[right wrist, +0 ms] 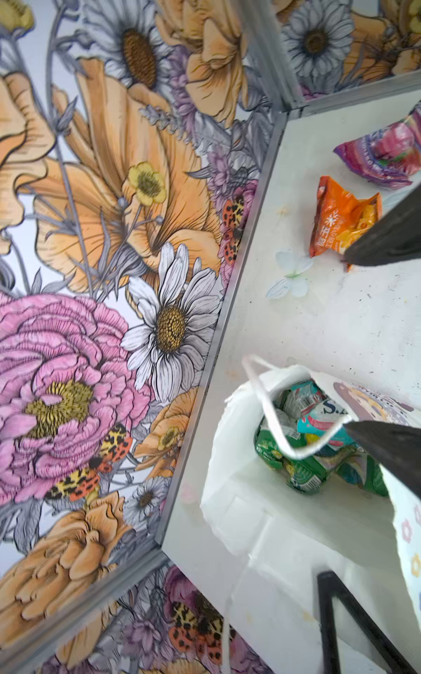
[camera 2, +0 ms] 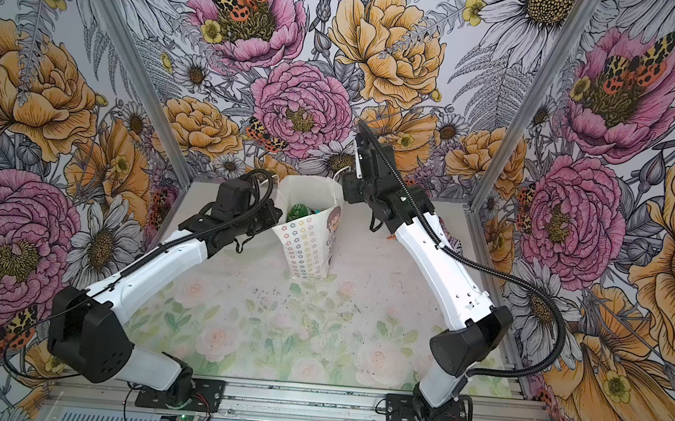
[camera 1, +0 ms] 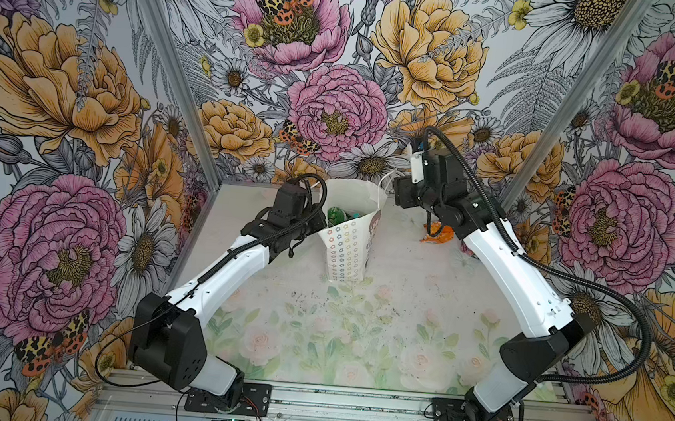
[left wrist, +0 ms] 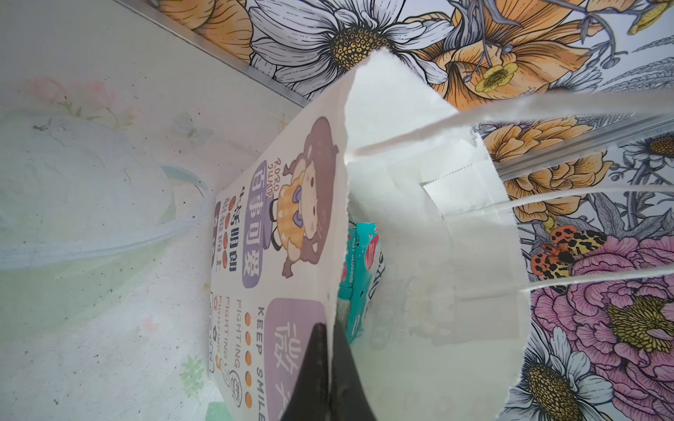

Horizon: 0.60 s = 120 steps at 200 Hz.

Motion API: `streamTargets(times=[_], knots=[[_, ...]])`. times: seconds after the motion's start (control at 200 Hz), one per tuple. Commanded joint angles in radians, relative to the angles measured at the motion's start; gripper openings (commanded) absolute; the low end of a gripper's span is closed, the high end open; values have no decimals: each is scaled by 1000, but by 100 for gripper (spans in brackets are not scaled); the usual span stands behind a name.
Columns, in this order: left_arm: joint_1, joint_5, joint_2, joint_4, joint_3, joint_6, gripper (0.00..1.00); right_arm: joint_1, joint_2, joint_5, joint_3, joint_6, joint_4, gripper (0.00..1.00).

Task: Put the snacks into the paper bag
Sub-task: 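Move the right gripper back to the orange packet on the table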

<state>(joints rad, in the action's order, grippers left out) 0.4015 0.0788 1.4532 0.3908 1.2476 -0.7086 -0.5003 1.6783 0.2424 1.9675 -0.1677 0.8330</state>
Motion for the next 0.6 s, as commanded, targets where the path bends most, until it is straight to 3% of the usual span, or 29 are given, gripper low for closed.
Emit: streamTargets(times=[0.0,0.22,0.595], knots=[[-11,7,-35,-61,-5,-12,0,51,-45,17,-47,-99,-12,71],[-11,9,-36,-61,-4,-12,0,186,-84,7,-144,-234,-15,77],[-10,9,-39,-61,-5,-12,0,429,-41,-167,-290,-455,-29,93]])
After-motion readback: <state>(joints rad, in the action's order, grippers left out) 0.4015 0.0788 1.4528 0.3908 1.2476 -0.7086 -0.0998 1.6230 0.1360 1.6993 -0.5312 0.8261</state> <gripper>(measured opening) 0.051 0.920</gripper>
